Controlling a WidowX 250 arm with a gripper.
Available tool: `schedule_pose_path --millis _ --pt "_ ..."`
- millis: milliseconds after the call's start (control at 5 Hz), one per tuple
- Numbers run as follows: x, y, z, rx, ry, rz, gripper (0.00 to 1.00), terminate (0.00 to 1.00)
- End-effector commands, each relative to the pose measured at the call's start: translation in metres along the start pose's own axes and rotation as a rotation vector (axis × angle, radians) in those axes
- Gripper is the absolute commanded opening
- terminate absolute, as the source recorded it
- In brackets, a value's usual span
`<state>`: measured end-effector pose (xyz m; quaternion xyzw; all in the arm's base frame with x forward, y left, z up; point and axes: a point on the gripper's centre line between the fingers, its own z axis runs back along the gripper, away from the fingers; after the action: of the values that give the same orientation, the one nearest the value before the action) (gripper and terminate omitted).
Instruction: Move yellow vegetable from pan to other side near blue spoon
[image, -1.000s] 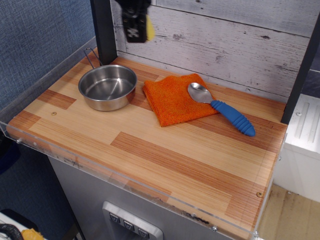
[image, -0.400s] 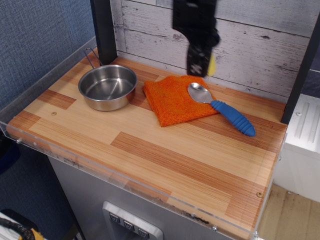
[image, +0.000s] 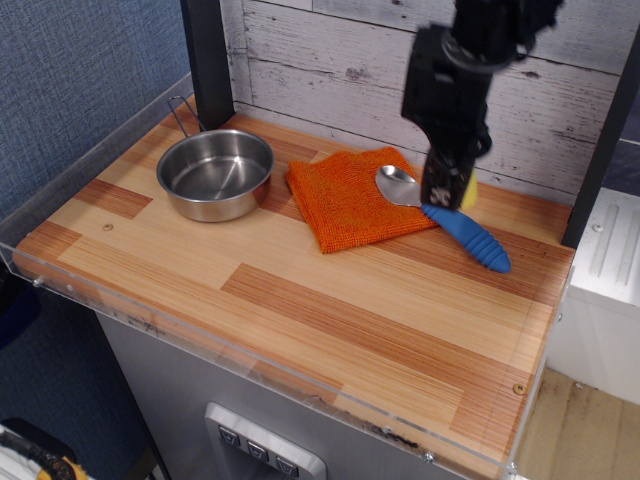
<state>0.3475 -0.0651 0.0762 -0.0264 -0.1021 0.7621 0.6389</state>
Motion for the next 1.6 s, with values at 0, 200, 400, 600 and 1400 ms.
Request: schedule_pose_path --millis 0,200,400,600,1400 --pt "-0.006 0.02 -0.016 0.013 0.017 -0.047 0.0 0.0" --pt "0.003 0.035 -0.028 0.054 0.005 -0.049 0.0 0.0" --pt "0.011 0.05 -0.04 0.101 -0.014 -0.044 0.0 0.0" --pt "0.009 0.048 -0.044 0.1 -0.013 -0.05 0.0 0.0" --pt "0.015 0.047 -0.027 0.058 -0.058 0.052 1.0 0.0"
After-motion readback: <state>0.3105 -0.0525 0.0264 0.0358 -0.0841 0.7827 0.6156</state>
